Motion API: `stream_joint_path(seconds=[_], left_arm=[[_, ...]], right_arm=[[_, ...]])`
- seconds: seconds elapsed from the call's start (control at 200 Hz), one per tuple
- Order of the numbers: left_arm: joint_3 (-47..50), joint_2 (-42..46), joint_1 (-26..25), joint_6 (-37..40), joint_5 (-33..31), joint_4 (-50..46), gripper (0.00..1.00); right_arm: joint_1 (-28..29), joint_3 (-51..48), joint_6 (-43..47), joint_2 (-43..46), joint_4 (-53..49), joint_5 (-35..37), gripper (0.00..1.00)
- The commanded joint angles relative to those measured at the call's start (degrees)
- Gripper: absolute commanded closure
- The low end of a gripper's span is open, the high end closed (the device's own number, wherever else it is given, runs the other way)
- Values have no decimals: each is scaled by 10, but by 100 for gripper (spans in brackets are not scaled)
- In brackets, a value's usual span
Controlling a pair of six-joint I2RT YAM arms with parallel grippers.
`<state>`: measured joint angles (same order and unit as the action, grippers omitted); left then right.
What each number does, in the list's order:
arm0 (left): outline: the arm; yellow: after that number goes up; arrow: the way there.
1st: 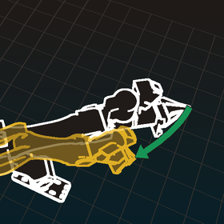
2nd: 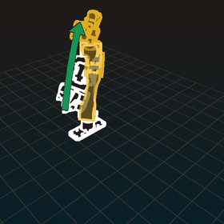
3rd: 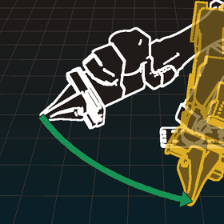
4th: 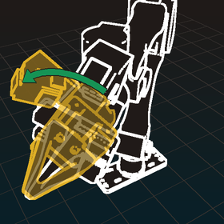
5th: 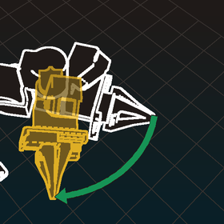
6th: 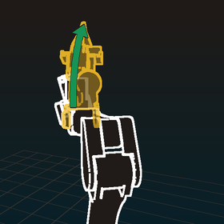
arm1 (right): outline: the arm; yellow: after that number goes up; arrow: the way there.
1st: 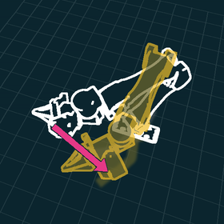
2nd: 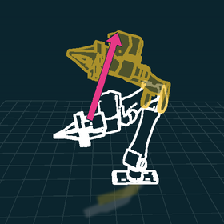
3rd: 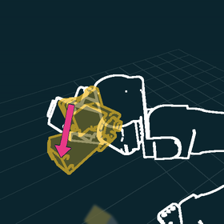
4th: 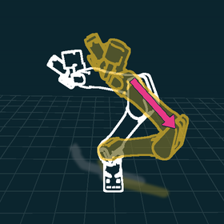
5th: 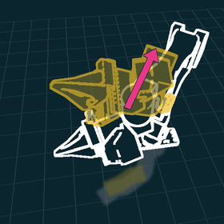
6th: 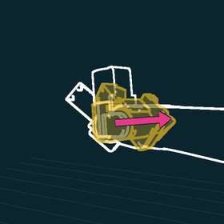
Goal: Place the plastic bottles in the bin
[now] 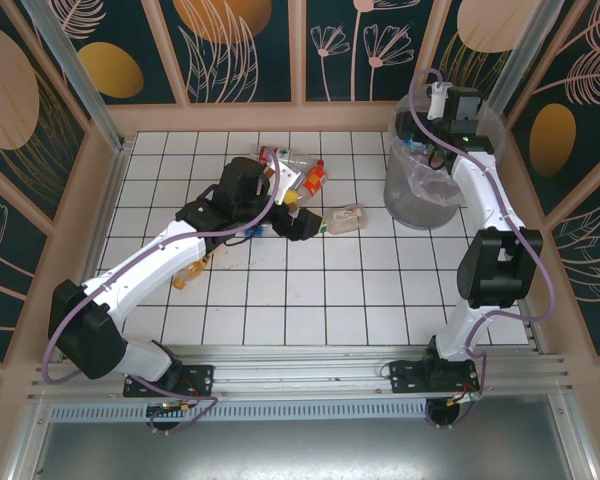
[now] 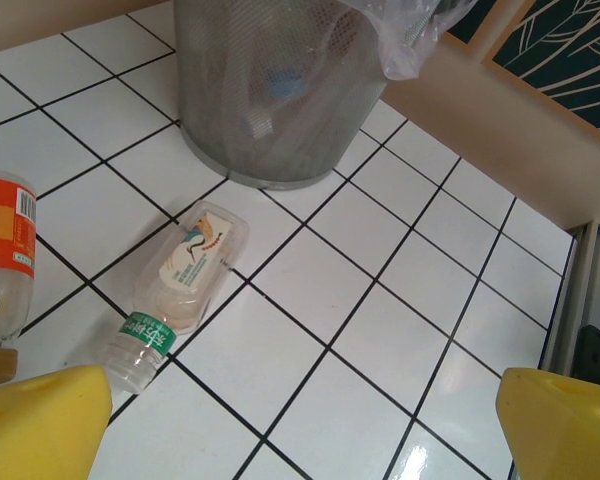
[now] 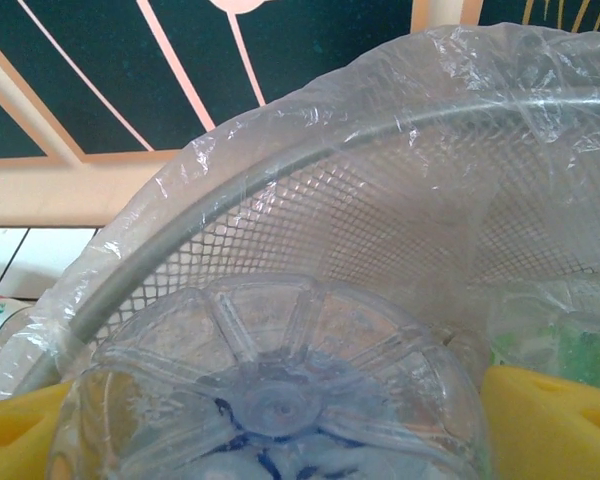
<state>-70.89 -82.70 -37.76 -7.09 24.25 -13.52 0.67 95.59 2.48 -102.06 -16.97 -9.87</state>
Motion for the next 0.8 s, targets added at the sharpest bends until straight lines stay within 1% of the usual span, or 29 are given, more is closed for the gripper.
stream_joint_path(seconds=[0.0,0.205,0.32,0.425,0.575,0.666,0.796], left_arm=[[1,-5,1,1,16,4,1],[2,-1,1,2,15,4,1],[2,-2,1,0,17,4,1],[2,-2,1,0,19,5,1],[2,-2,2,-2,20,6,1],[2,-3,1,-3,21,6,1],[2,-2,1,-4,21,7,1]], right_arm=[[-10,8,-33,38,7,-41,12],[-27,-7,-72,60,31,-98,12],[-33,-8,-78,63,28,-119,11],[-34,-16,-76,65,25,-123,19],[-34,-28,-69,61,23,-106,25],[-32,-30,-65,56,13,-106,37],[-29,-53,-57,63,6,-101,45]])
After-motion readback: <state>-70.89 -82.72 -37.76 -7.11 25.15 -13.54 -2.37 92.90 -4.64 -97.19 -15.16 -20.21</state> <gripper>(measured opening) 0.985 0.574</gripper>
